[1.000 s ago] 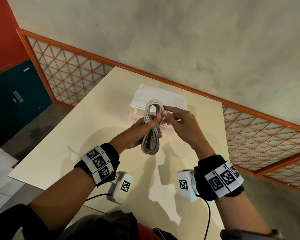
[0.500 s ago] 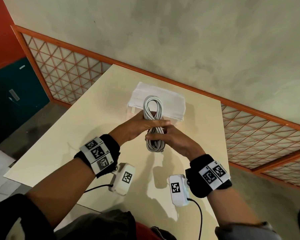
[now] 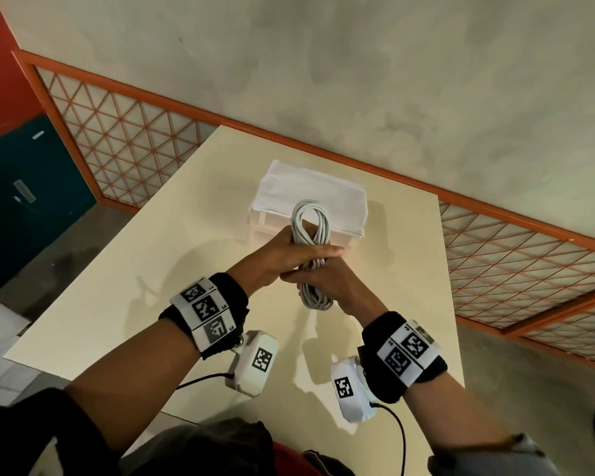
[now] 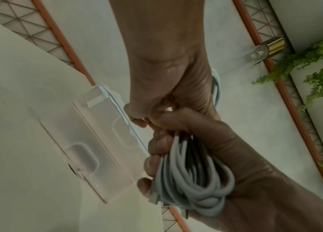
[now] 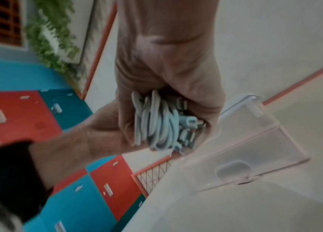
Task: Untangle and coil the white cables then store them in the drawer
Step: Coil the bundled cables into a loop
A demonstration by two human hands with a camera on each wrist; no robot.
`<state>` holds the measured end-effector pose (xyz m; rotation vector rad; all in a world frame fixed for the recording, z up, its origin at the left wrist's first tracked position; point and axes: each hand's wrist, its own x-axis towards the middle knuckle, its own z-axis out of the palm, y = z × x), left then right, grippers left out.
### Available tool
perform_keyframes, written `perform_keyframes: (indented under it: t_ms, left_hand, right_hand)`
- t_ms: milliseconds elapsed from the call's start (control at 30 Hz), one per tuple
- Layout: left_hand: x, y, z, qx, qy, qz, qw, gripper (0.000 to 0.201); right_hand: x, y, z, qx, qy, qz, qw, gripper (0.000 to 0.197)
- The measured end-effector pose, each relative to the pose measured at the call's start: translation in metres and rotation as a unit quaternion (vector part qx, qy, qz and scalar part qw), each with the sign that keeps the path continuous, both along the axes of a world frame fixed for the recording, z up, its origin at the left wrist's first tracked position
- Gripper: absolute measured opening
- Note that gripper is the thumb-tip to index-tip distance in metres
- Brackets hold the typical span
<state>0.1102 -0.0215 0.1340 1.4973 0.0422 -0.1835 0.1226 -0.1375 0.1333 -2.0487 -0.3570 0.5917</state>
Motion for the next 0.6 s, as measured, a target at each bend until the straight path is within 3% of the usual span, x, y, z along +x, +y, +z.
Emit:
perform_keyframes:
  t_ms: [100,200,267,367,467,600]
  left_hand:
    - [0.001,-0.003,-0.004,-0.015,0.027,-0.011,0.999,0.039]
    - [-0.002,-0.003,-0.006,-0.053,0.049,-0.035,0.997,0.026]
    - [-0.002,-0.002,-0.005,-0.138,0.05,-0.024,0.989,0.018]
    - [0.004,0.006,0.003,-0.287,0.018,0.035,0.957,0.027]
    - [0.005,0.005,0.012,-0.245,0.006,0.052,0.968,0.006]
    - [0.007,-0.001,0.005,-0.167,0.048,0.14,0.975,0.035]
  right_hand:
    - [0.0,0.002,-0.012,-0.062,-0.052,-0.056,0.995,0.022]
    - [0.0,-0.002,-0.01,-0.079,-0.037,-0.044,0.995,0.008]
    - [0.0,-0.004,-0.006,-0.077,-0.023,-0.023,0.997,0.015]
    - [-0.001,-0.007,-0.002,-0.103,-0.003,0.007,0.995,0.016]
    - [-0.003,-0.008,-0.003,-0.097,0.02,0.033,0.995,0.015]
    - [-0.008,-0.01,-0.006,-0.097,0.01,0.075,0.992,0.015]
